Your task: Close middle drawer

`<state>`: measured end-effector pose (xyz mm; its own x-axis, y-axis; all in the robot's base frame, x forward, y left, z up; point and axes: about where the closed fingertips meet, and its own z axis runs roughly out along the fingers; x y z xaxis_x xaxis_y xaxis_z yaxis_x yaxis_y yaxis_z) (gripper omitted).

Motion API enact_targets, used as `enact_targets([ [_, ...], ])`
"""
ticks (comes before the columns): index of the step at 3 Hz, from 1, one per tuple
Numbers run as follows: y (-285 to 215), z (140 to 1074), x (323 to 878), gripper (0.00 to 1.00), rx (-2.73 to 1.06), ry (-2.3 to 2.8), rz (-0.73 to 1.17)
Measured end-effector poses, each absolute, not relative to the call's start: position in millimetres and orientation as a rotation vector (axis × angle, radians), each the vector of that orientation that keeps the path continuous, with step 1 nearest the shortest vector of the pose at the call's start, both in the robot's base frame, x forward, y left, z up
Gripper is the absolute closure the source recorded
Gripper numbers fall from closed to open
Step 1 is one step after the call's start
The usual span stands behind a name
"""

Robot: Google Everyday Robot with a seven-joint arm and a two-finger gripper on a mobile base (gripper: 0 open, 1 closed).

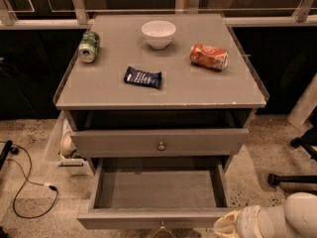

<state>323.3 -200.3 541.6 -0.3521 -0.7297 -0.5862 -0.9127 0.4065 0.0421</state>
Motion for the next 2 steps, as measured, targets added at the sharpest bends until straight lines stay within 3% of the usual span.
enact_targets([
  [2, -190, 520, 323, 1.0, -1.407, 2.186, 0.505],
])
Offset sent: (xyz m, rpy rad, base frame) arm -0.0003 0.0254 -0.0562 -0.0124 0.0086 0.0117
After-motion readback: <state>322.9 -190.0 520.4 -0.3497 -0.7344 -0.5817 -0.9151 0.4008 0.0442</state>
